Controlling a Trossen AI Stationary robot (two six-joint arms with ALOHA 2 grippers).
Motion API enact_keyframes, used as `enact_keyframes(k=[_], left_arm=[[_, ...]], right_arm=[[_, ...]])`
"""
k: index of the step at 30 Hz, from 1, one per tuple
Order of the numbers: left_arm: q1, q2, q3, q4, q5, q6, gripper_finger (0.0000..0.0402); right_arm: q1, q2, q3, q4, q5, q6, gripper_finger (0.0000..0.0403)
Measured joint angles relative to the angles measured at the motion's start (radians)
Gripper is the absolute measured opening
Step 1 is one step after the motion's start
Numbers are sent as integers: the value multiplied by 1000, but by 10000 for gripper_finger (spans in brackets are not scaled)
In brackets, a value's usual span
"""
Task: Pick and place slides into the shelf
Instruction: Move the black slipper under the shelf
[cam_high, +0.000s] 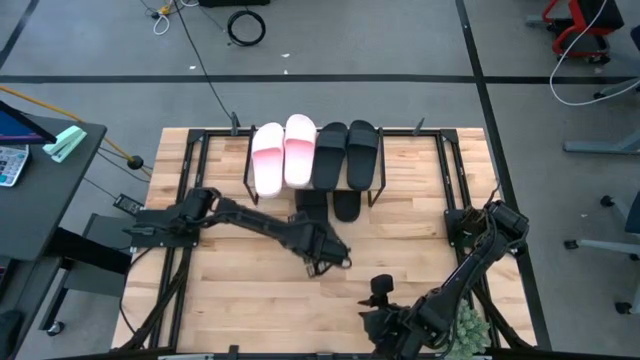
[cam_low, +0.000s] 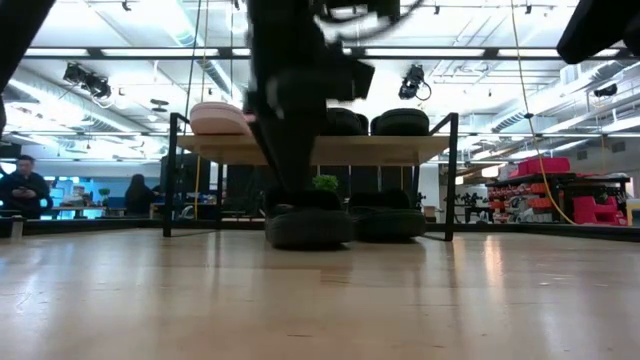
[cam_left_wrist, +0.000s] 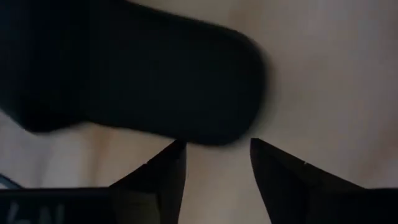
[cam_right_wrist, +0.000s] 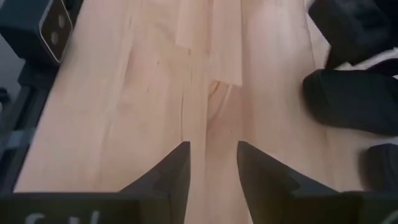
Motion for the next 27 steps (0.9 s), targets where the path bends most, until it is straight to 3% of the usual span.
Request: enact_keyframes(k=[4, 9, 13, 21, 27], left_arm=[[-92, 0, 42, -60, 22, -55, 155], [-217, -1, 141, -255, 13, -197, 83], [-327, -1, 229, -438, -85, -379, 15], [-486, -69, 246, -437, -233, -578, 8], [-521, -74, 246, -436, -251, -612, 13]], right_arm=[[-19, 0, 0, 51, 1, -8, 103], [-64, 2, 0, 128, 19, -45, 18], [-130, 18, 0, 175, 28, -91, 14], [-261, 136, 0, 338, -31, -235, 5], [-353, 215, 0, 419, -92, -344, 3]])
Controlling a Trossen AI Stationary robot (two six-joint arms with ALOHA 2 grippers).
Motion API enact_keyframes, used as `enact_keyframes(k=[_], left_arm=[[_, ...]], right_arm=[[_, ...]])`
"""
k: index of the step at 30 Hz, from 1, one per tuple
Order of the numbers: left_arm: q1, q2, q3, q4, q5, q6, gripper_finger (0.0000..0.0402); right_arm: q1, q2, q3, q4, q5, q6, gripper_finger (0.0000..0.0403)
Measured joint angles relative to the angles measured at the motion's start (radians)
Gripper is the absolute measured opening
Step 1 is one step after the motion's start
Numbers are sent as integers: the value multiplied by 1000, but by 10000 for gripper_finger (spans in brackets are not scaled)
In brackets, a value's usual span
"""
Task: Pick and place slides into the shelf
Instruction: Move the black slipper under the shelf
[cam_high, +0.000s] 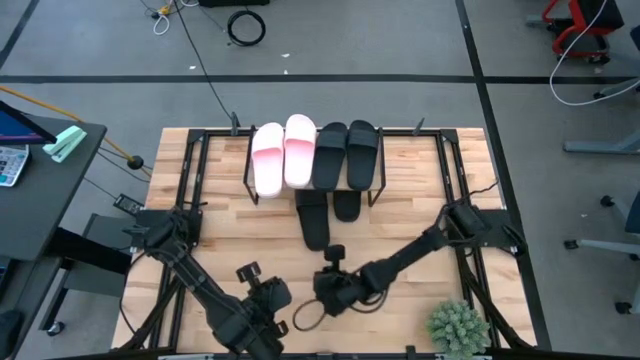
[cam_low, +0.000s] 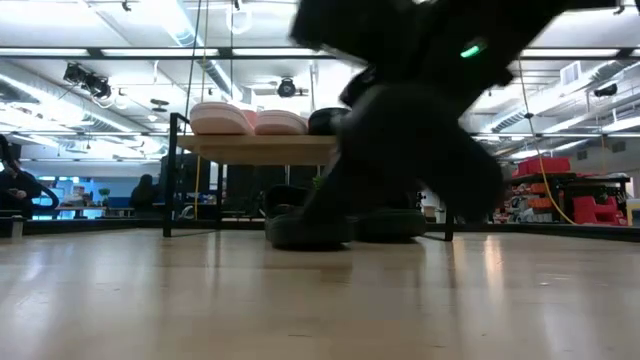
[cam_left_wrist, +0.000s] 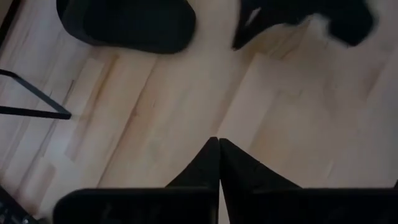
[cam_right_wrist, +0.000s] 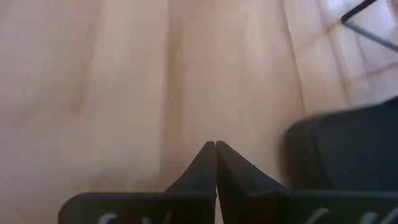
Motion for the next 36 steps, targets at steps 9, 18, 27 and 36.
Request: enact_keyframes(k=[9, 18, 27, 36], left_arm=[[-1, 0, 0, 0, 0, -15, 11], [-3, 0, -1, 0, 1, -42, 9], [-10, 0, -1, 1, 23, -74, 5], [-24, 0, -2, 1, 34, -131, 7]], right_arm=[[-157, 19, 0, 81, -84, -82, 2], [-309, 19, 0, 63, -25, -129, 1], [-411, 19, 0, 61, -9, -105, 0], [-344, -6, 0, 41, -55, -109, 0]])
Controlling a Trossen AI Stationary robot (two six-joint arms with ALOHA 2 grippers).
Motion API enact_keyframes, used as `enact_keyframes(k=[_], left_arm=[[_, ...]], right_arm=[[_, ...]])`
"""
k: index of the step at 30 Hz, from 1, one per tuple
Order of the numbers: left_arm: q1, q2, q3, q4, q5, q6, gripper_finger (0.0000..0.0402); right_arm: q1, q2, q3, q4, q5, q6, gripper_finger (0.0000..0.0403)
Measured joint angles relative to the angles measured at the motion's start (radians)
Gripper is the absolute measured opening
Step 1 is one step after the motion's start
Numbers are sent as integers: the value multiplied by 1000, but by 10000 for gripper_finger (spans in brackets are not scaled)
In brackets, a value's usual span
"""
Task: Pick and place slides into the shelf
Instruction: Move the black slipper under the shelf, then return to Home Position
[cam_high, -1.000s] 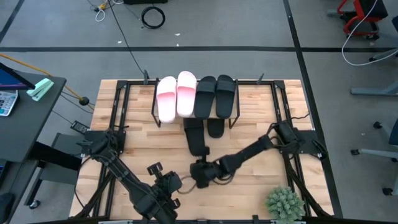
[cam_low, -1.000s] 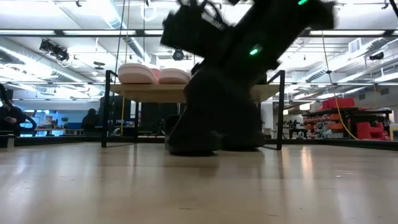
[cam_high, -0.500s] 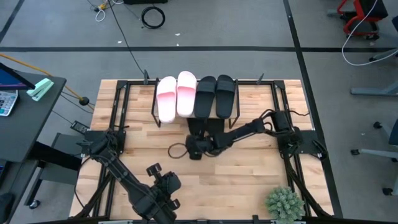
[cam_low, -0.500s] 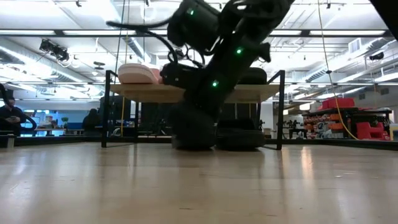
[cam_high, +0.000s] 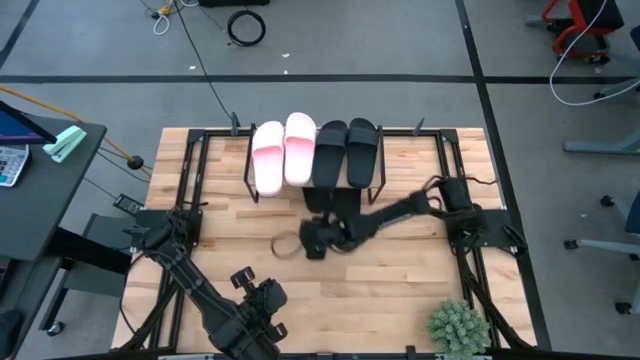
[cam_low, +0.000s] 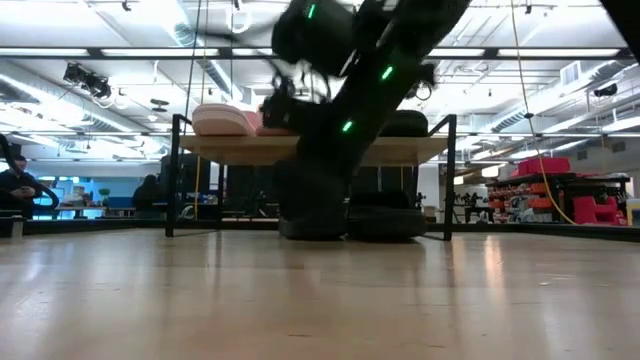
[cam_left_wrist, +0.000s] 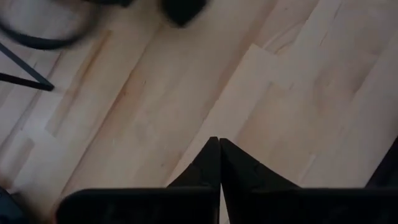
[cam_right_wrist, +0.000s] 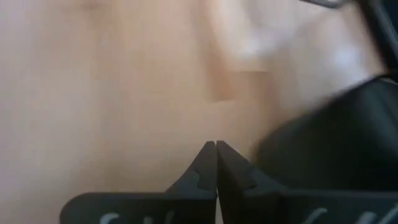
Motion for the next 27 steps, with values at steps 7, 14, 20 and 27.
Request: enact_keyframes(k=[7, 14, 20, 27], left_arm=[[-25, -8, 0, 0, -1, 0, 22], [-51, -61, 0, 0, -20, 20, 25], [-117, -179, 0, 0, -114, 101, 5], [-297, -372, 1, 0, -513, 200, 20]], right_arm=[[236, -164, 0, -135, -17, 91, 6], [505, -465, 0, -392, 77, 162, 8], [731, -727, 0, -543, 72, 379, 9], [951, -902, 0, -658, 271, 413, 19]])
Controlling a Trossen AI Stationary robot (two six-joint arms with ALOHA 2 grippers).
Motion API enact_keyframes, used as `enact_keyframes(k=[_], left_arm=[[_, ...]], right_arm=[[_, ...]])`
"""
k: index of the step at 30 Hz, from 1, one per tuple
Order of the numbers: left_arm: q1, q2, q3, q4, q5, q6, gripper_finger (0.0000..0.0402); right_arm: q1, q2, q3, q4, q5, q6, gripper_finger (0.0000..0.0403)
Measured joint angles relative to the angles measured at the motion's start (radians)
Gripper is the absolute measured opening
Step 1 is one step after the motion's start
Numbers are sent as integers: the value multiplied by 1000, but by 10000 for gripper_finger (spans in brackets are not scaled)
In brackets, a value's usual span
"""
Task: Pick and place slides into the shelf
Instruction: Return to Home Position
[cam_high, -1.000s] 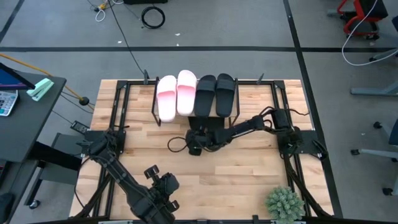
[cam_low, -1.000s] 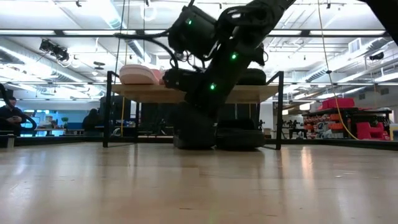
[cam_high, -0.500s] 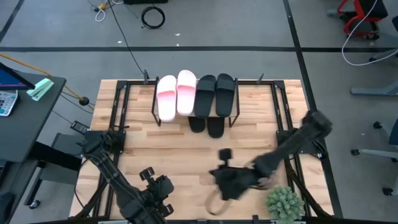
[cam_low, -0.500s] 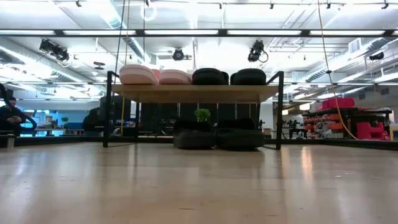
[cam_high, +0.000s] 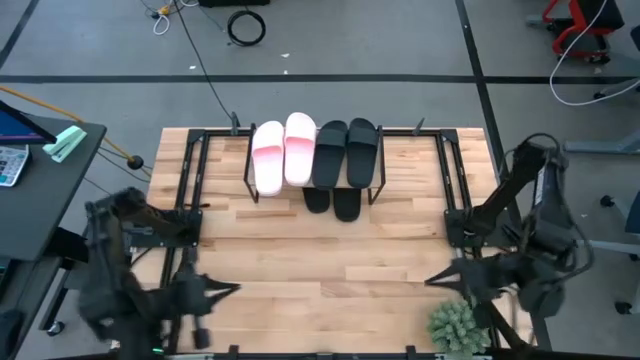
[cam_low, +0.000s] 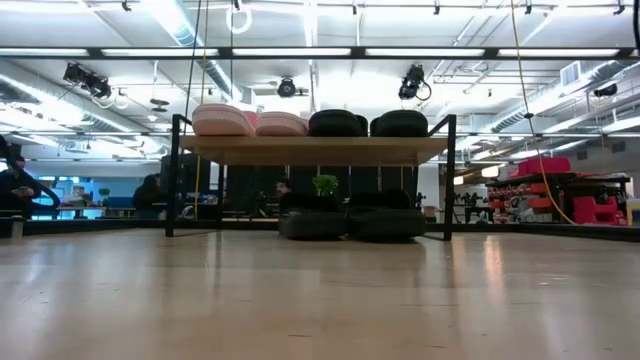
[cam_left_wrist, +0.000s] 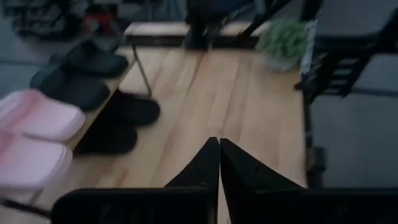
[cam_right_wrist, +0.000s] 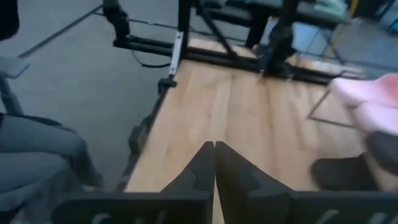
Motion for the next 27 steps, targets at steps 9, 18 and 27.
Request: enact_keyframes(k=[9, 18, 27], left_arm=[[-135, -131, -137, 2, -144, -125, 8], [-99, -233, -750, 0, -473, -773, 36], [-1, -454, -1041, 35, -531, -928, 31]], right_arm=[[55, -92, -150, -94, 152, 210, 16], [15, -301, -785, 681, 103, 123, 16], [-268, -643, -1018, 1192, -534, -452, 16]])
